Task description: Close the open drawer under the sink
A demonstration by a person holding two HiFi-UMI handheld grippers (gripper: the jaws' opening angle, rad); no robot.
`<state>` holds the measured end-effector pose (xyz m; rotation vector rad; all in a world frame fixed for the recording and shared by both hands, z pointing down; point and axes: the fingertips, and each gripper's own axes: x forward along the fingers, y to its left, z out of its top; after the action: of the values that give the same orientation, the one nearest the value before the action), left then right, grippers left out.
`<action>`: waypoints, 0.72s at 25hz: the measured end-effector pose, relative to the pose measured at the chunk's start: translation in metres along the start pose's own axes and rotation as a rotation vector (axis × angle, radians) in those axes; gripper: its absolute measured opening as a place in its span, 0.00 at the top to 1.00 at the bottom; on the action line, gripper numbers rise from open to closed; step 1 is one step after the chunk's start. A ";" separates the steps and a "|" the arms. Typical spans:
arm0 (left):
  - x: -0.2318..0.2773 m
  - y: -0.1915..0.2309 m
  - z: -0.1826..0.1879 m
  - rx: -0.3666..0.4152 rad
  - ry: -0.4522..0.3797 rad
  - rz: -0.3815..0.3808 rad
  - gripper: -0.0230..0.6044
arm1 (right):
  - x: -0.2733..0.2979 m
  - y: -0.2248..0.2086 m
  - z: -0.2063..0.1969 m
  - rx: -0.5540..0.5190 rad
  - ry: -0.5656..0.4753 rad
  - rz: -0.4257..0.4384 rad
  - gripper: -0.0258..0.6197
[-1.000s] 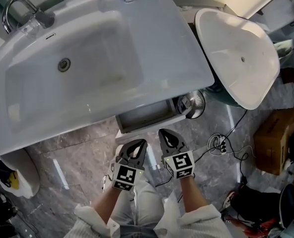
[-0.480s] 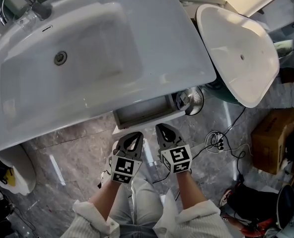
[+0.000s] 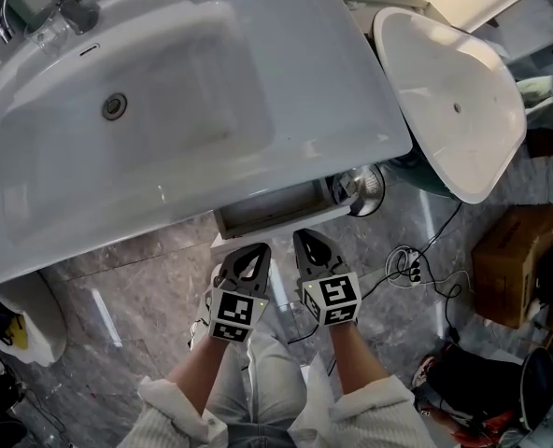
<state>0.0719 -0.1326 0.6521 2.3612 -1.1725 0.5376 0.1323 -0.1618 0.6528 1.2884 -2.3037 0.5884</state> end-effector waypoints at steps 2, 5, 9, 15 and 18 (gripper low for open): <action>0.000 0.002 0.001 0.015 -0.002 -0.007 0.94 | 0.001 0.000 0.001 -0.003 -0.003 0.001 0.94; 0.001 0.004 0.002 0.022 -0.005 -0.008 0.94 | 0.004 0.001 0.003 -0.004 -0.011 0.001 0.94; 0.004 0.011 0.006 0.022 -0.009 -0.001 0.94 | 0.010 0.000 0.008 -0.002 -0.018 -0.004 0.94; 0.010 0.024 0.015 0.034 -0.017 -0.003 0.94 | 0.023 -0.002 0.018 -0.015 -0.022 -0.008 0.94; 0.012 0.030 0.019 0.041 -0.021 0.003 0.94 | 0.029 -0.003 0.023 -0.023 -0.026 -0.003 0.94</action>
<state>0.0570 -0.1673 0.6496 2.4059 -1.1847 0.5436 0.1176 -0.1957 0.6502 1.2964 -2.3224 0.5455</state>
